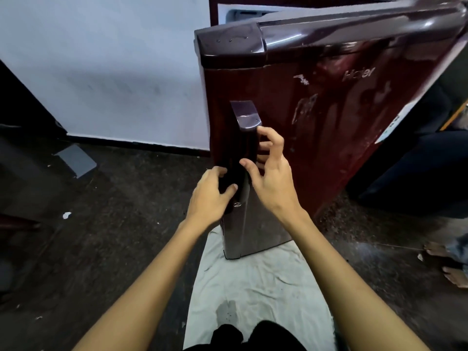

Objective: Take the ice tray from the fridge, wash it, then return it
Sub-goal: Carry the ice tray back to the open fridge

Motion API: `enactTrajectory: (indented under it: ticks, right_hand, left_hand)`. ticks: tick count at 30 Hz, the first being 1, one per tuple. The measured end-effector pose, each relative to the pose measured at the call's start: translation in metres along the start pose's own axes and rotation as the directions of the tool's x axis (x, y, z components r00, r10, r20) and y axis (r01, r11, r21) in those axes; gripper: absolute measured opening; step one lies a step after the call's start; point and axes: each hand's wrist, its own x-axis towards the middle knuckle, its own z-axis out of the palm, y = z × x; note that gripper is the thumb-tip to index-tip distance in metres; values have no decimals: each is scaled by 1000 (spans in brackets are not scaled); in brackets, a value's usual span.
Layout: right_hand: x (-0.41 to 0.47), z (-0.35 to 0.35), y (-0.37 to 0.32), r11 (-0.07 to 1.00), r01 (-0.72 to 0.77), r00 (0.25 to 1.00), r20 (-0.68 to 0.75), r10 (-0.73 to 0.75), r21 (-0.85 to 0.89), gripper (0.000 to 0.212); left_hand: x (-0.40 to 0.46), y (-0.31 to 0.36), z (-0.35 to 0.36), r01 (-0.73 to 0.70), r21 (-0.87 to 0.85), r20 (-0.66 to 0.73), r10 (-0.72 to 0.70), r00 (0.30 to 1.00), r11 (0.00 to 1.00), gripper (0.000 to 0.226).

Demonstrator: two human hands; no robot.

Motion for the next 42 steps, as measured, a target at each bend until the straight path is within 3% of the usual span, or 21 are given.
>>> enactTrajectory:
  ticks: [4,8,21,33,42]
  right_hand:
    - [34,17,7,993,-105,994,35,103,58,54]
    - [66,25,14,988,-127,988,101,118,88,39]
    - [149,42,46,993,-106,969,227,93,45,39]
    - [192,55,67,997,-68,972,230,57,40,36]
    - [212,61,76,997,-63,972,231,53,36,34]
  left_hand:
    - [39,-1,-3,-47,-123,107,60,992,991,38]
    - [74,-8,-7,-30,-136,85,42,996,990,28]
    - [151,-27,-8,74,-213,42,-67,997,974,31]
    - [199,-40,-3,43,-223,-8,-46,999,974,32]
    - [223,-42,-5,34,-204,41,-26,999,978,28]
